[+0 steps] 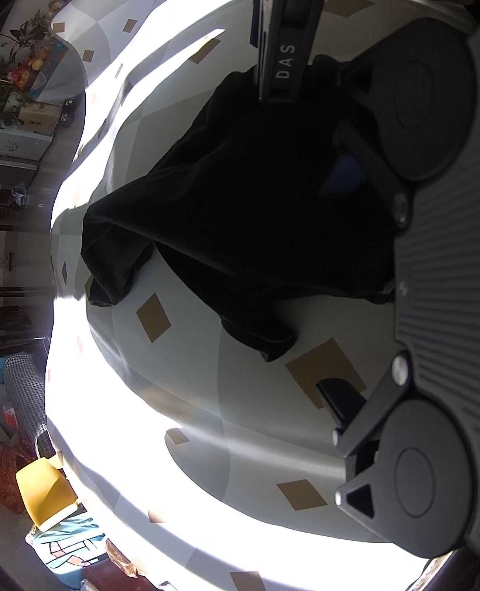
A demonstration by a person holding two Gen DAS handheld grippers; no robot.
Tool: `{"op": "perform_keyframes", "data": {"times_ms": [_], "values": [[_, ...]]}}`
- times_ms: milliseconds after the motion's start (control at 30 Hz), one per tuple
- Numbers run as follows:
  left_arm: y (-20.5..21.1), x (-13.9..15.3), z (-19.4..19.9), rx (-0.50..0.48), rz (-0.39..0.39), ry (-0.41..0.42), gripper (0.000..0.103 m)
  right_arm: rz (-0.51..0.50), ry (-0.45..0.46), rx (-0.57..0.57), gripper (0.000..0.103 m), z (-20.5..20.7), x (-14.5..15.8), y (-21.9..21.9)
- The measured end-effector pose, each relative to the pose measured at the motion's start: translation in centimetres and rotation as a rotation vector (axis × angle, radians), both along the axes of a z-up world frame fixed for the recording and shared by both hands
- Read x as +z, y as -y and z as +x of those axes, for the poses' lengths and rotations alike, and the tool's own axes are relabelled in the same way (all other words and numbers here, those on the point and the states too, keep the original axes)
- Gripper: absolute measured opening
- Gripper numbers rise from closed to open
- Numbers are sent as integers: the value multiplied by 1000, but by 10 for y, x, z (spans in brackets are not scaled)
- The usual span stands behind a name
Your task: Fold clothes
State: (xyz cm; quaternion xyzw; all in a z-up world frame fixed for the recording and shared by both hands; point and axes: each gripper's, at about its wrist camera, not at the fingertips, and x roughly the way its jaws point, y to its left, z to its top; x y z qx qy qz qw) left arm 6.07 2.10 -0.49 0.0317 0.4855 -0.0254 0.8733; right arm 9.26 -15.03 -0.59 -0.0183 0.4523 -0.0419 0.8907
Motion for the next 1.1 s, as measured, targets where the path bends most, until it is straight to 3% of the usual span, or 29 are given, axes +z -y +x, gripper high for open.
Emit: {"op": "perform_keyframes", "data": {"times_ms": [267, 733, 967, 1100], "values": [[-37, 12, 8, 171, -34, 9, 103, 108, 42, 30, 68, -13, 16, 0], [-64, 3, 21, 334, -53, -21, 103, 214, 47, 307, 68, -39, 16, -45], [-62, -4, 35, 348, -58, -24, 103, 209, 16, 442, 68, -53, 4, -70], [-58, -12, 43, 351, -45, -39, 103, 133, 0, 477, 68, -57, -9, -81]]}}
